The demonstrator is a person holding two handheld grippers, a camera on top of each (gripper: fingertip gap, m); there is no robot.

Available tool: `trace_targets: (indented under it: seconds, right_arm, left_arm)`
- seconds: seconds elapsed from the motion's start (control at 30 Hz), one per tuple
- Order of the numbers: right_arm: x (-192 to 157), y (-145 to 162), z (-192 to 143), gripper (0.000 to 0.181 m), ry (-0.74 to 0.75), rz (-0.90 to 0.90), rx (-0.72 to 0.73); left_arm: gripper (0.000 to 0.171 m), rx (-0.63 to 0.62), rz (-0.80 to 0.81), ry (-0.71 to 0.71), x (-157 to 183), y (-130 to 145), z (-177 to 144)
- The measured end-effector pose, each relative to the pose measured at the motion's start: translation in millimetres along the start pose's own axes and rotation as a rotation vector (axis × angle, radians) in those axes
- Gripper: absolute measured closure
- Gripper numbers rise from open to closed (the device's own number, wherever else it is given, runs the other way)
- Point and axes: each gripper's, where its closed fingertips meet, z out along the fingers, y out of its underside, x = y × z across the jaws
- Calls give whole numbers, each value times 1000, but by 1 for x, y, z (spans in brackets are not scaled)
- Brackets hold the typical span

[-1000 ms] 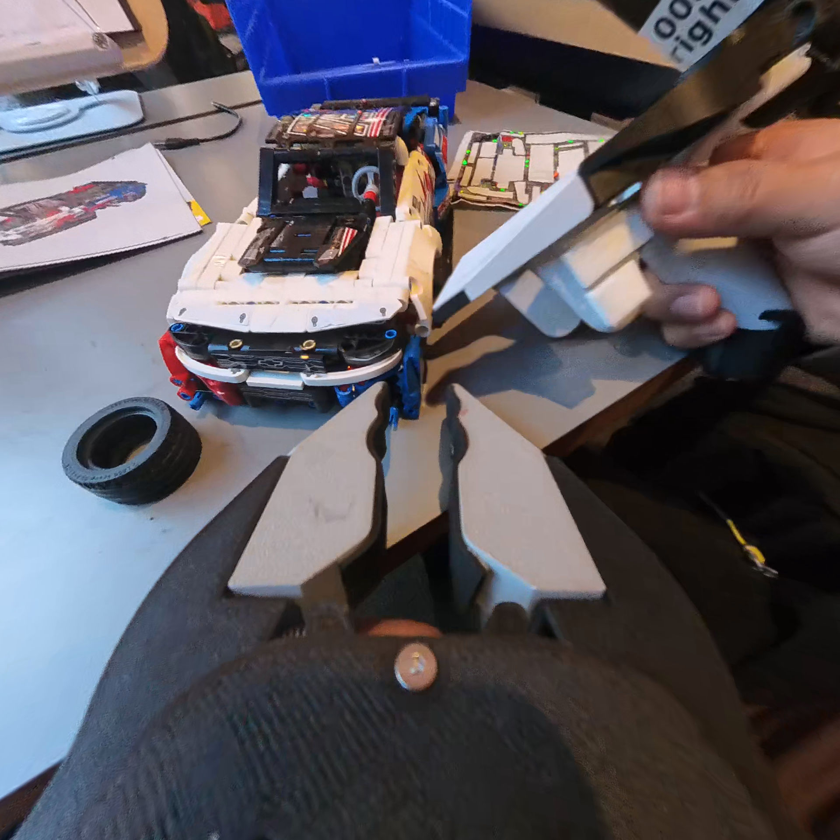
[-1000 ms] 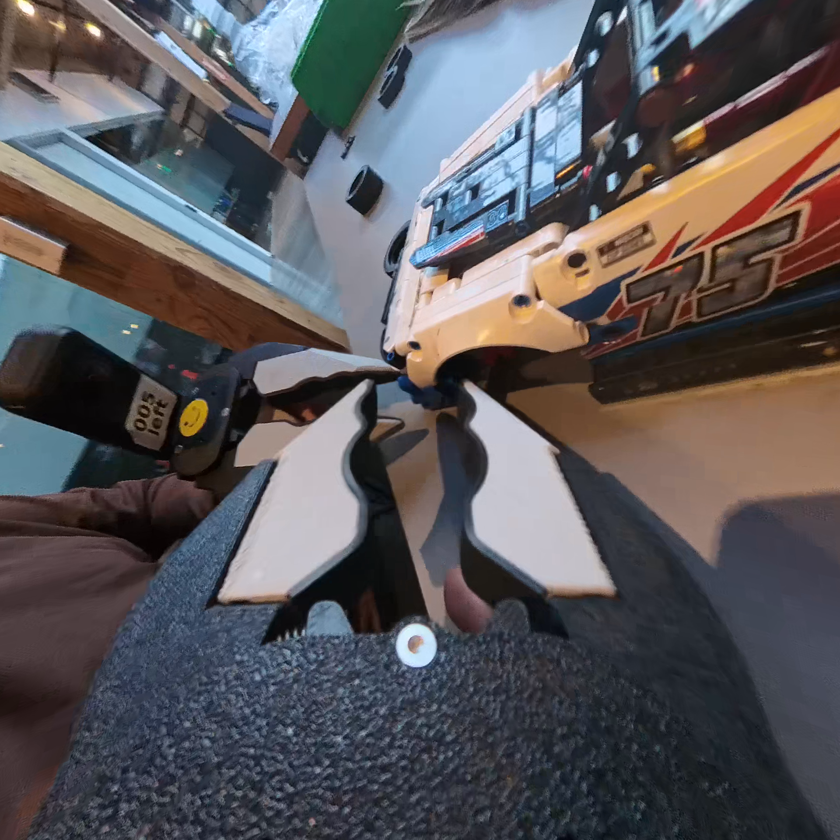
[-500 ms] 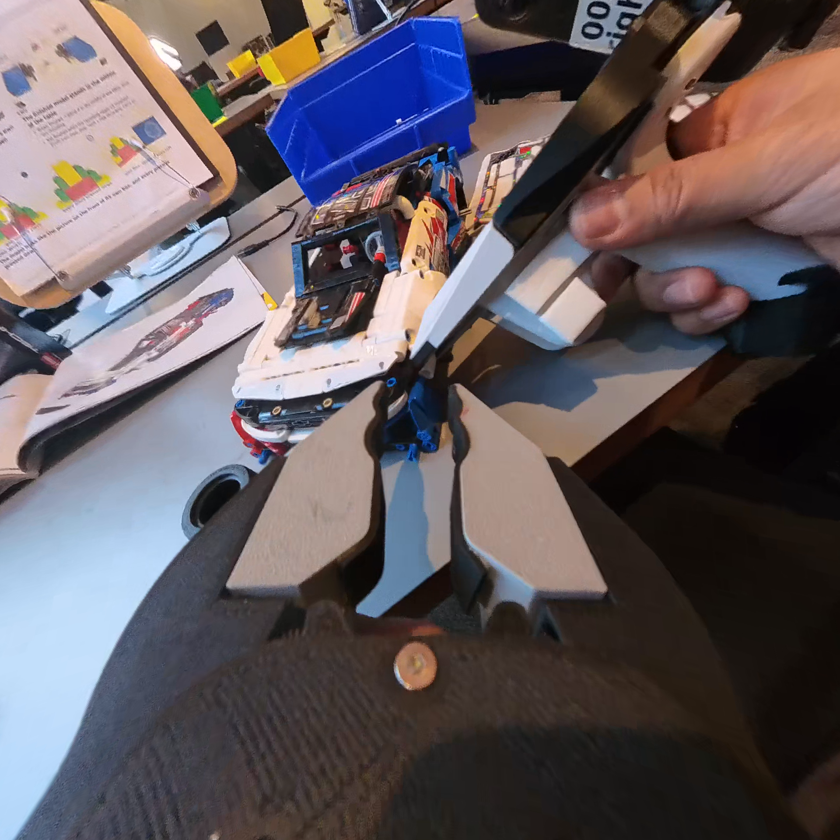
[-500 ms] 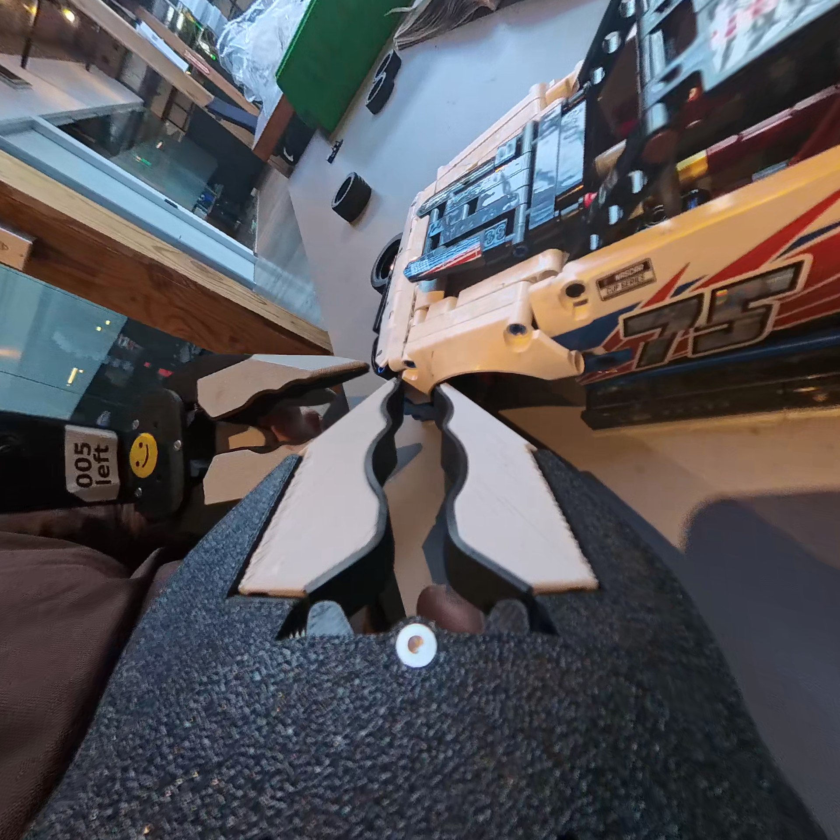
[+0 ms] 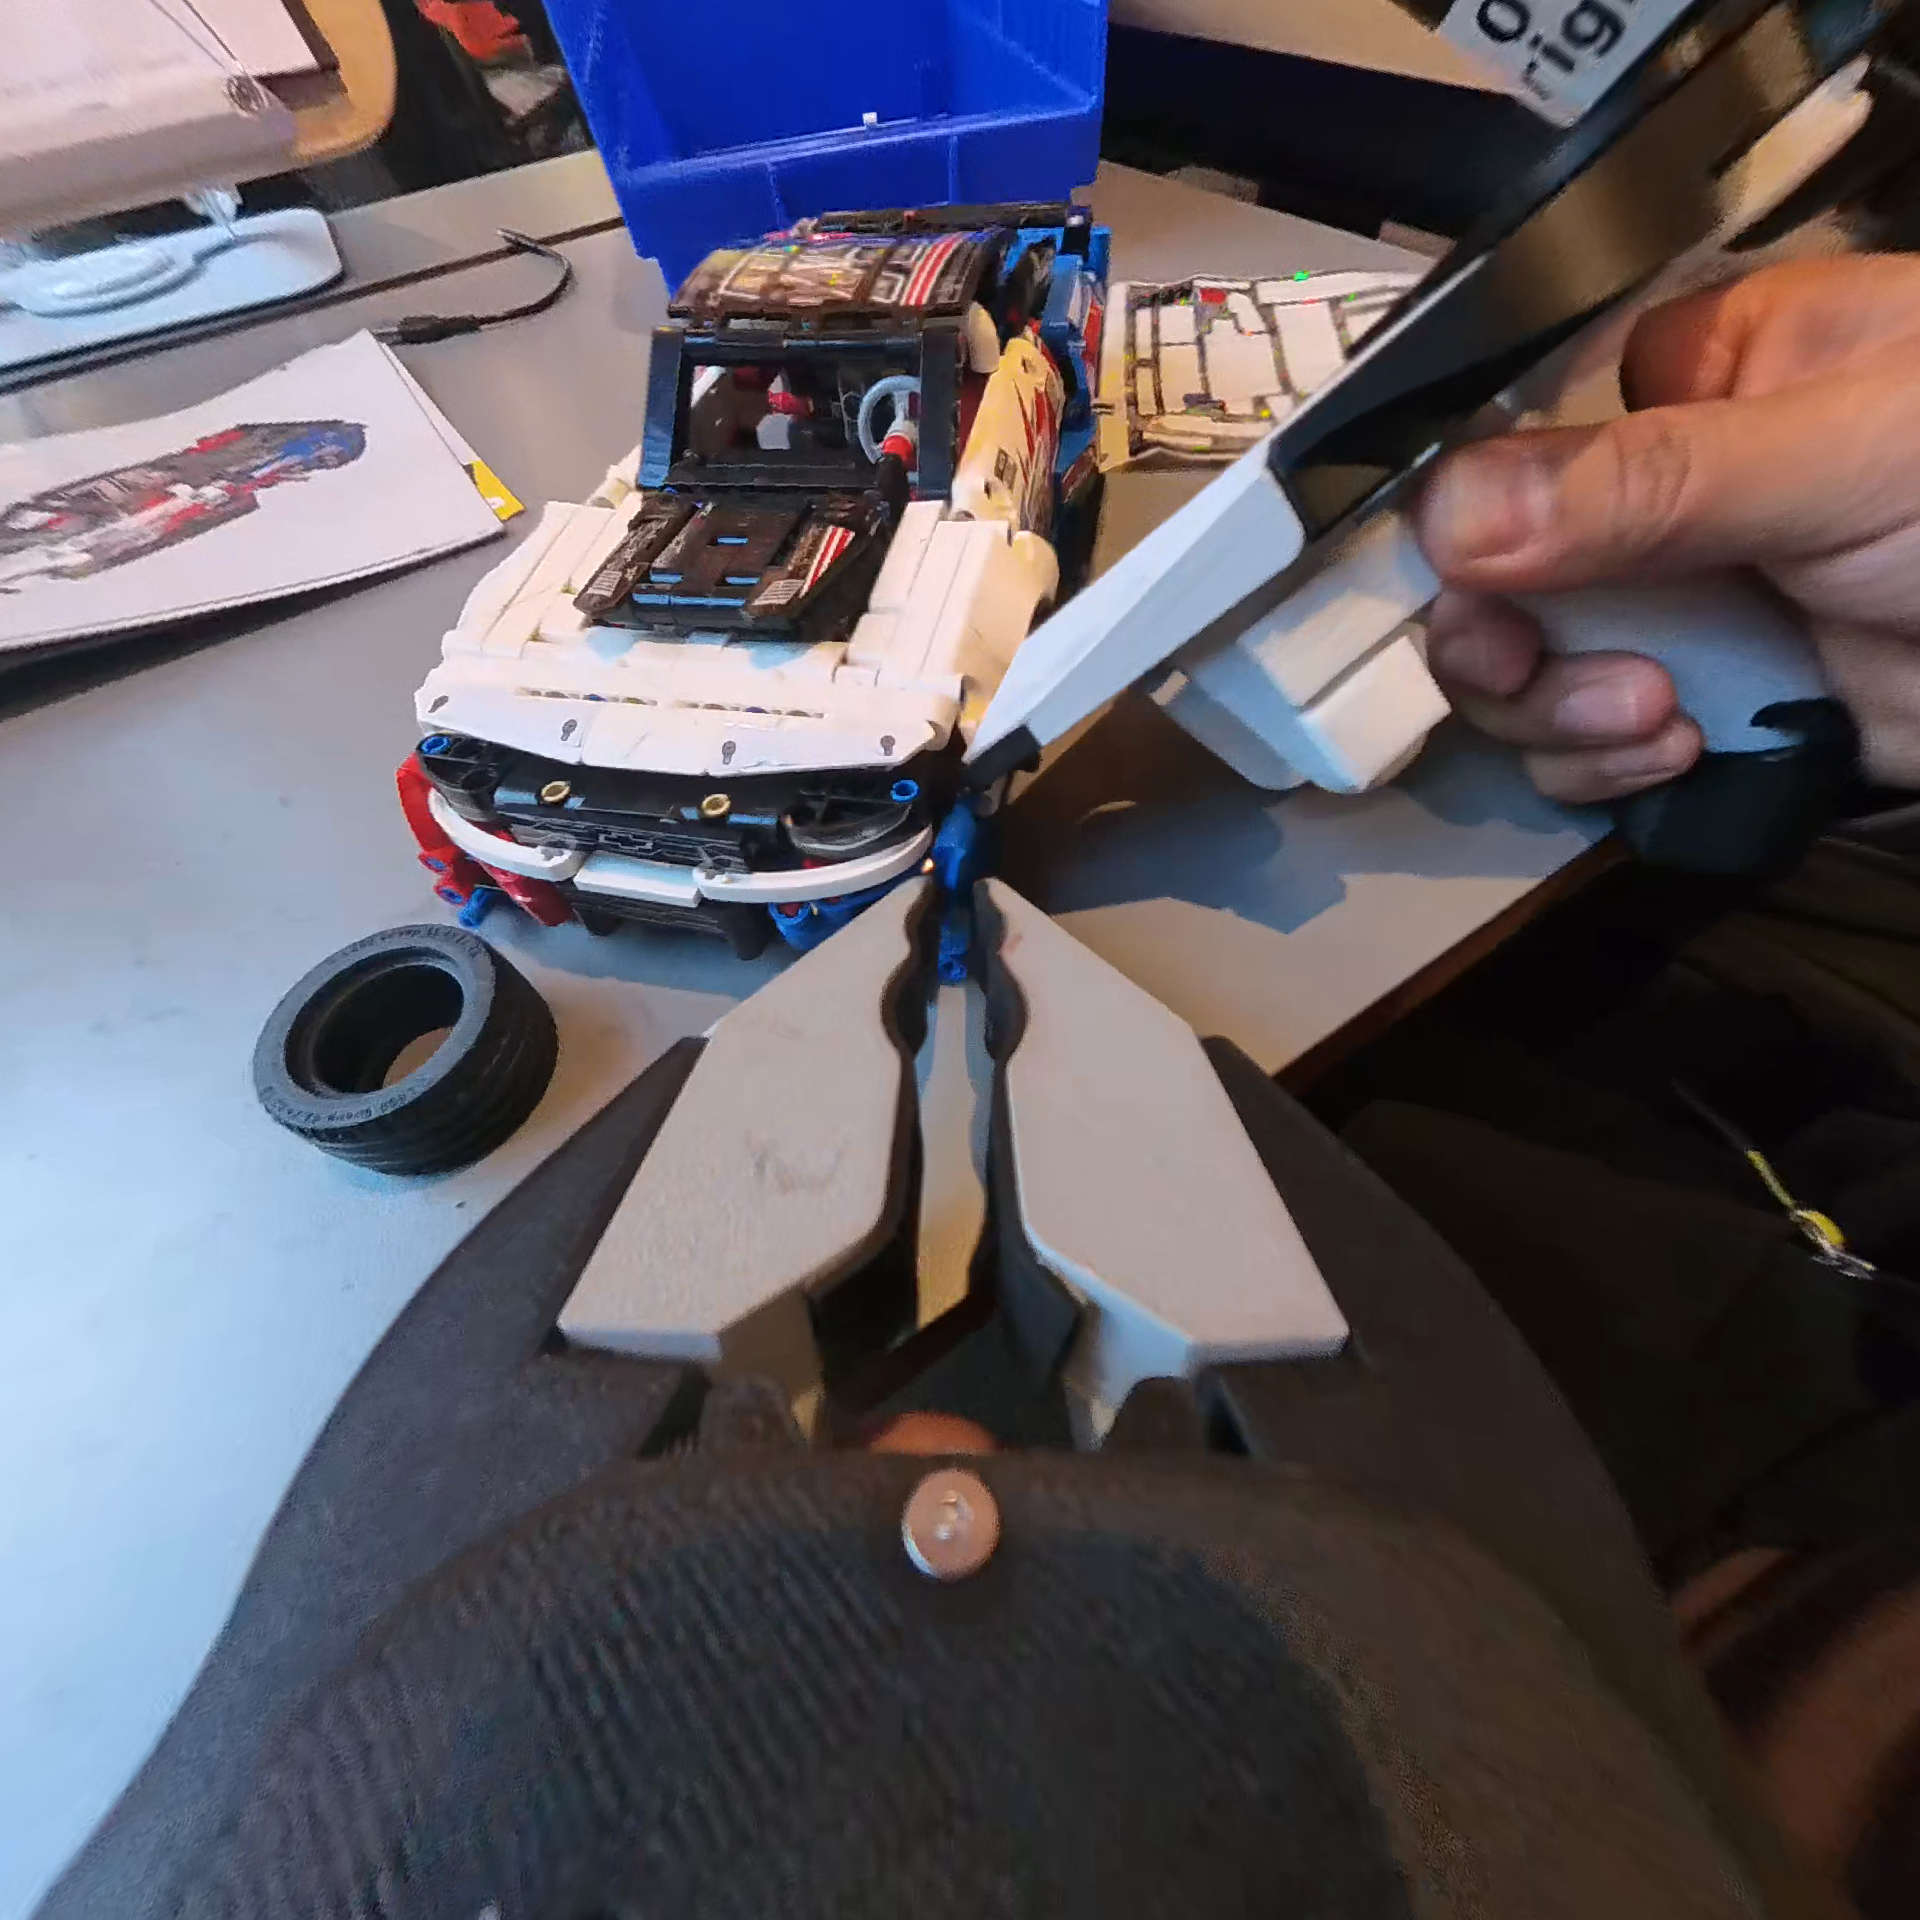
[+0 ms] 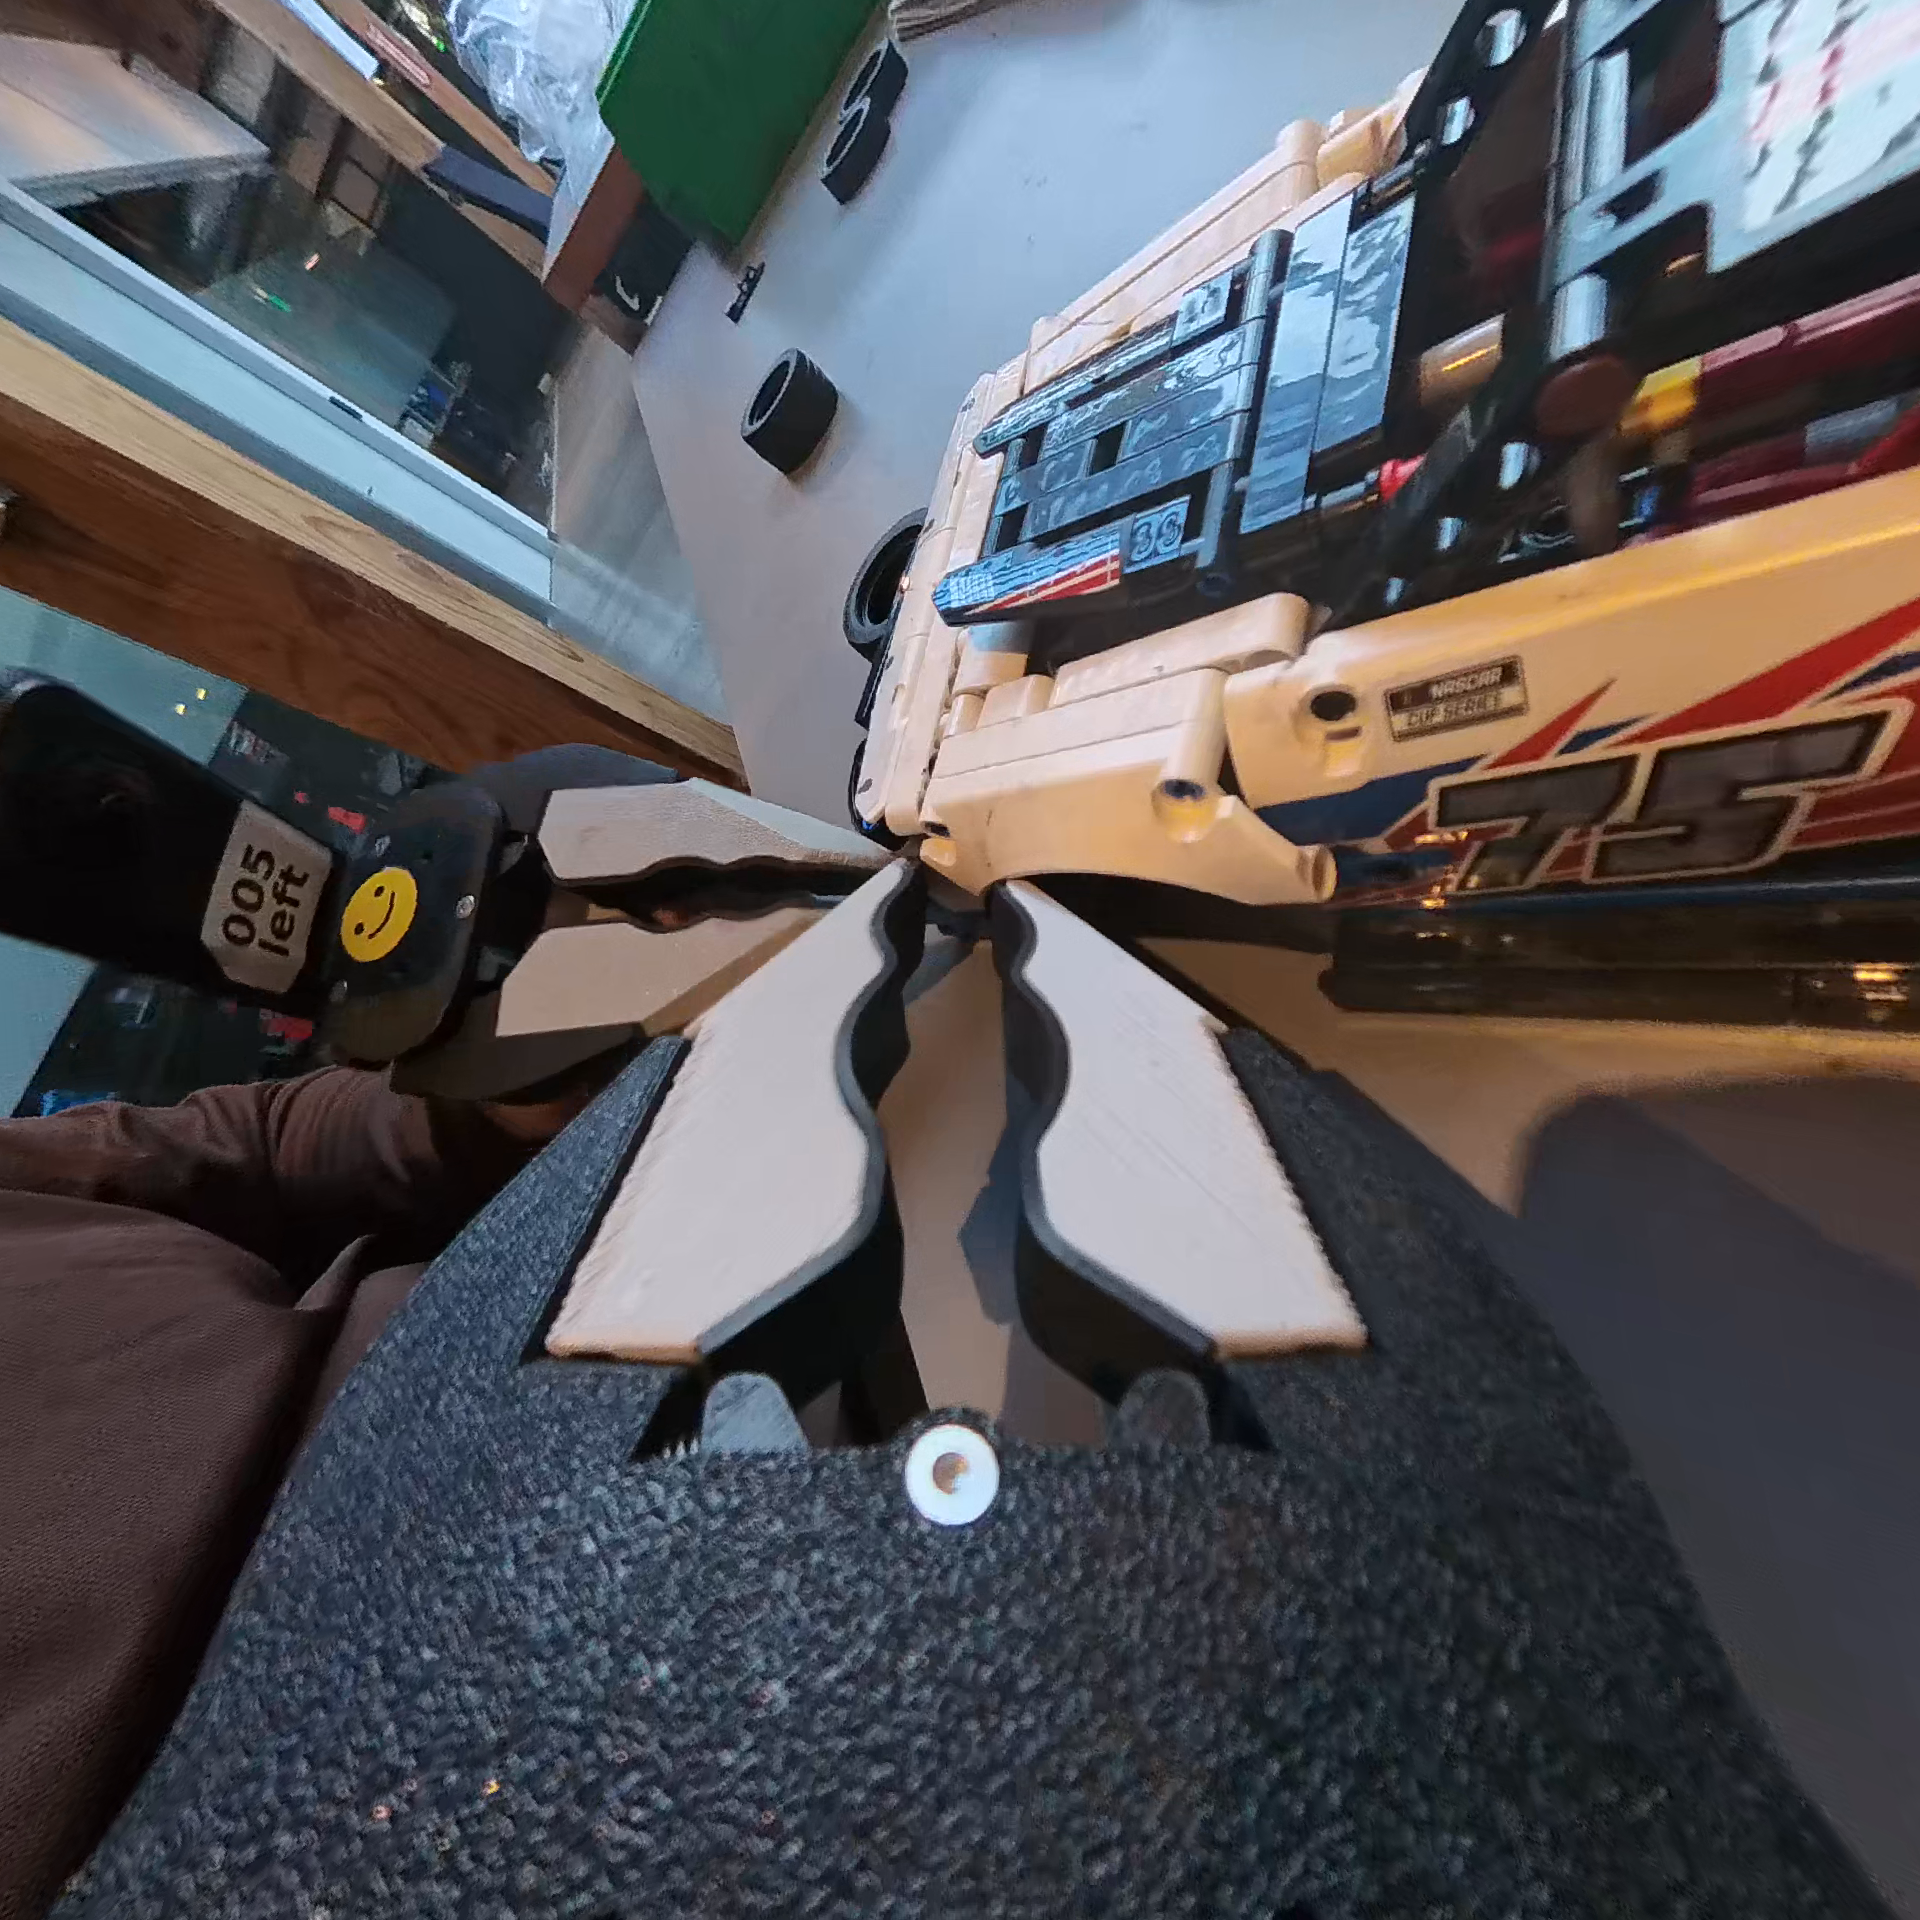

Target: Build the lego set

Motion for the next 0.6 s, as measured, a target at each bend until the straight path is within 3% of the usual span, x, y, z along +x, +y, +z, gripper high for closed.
trace_targets:
  seconds: [0.3, 0.53, 0.6]
  right_arm:
    - [0, -3, 4, 171, 14, 27, 12]
    - [0, -5, 6, 170, 7, 74, 52]
    - [0, -6, 5, 170, 17, 76, 61]
  left_arm:
    - [171, -12, -80, 136, -6, 1, -5]
    - [162, 53, 51, 20, -7, -8, -8]
    - [167, 58, 55, 1, -9, -9, -8]
